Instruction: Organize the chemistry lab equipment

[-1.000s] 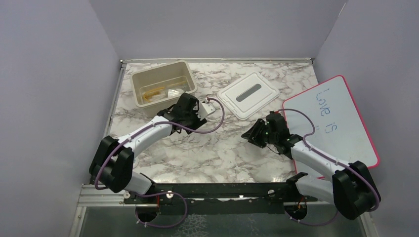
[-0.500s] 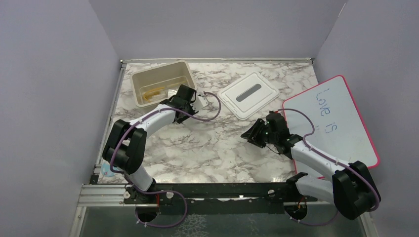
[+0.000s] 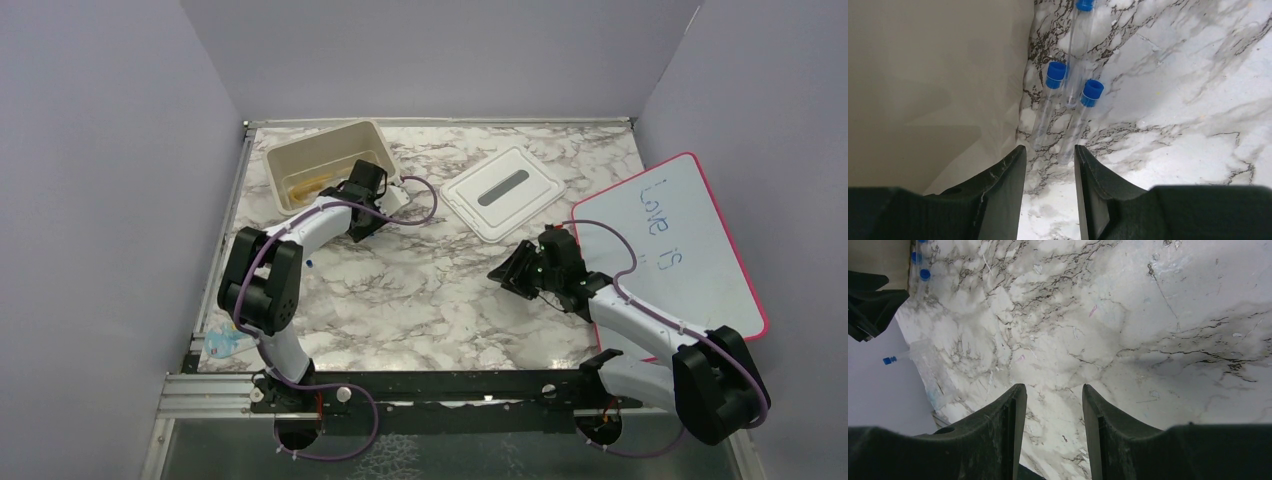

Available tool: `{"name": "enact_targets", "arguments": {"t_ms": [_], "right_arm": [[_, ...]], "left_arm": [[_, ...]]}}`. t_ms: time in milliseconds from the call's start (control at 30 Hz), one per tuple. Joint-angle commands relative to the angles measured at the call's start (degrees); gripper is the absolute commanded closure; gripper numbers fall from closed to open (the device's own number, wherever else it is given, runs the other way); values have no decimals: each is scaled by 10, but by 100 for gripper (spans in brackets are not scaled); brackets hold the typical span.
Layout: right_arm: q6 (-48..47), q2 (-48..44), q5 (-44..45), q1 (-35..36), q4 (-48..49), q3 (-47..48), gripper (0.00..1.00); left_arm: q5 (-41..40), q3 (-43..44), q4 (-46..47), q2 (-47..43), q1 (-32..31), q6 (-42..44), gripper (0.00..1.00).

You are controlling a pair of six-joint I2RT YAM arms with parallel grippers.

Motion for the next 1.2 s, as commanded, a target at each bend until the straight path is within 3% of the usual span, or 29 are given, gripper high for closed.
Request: {"name": "enact_targets", "arguments": {"t_ms": [0,300,533,733,1167], "right_arm": [[-8,0,0,-1,-7,9,50],[-10,-3,0,-1,-10,8,50],[-10,-6,-1,-1,-10,7,50],[-11,-9,-1,-1,-10,6,50],[-10,-8,0,-1,-13,11,50]], "left_arm": [[49,18,-27,-2,9,-5,57],[113,9,-53,-4,11,11,57],[99,5,-53,7,11,13,63],[39,14,-38,33,11,1,63],[60,10,-27,40,17,5,62]]}}
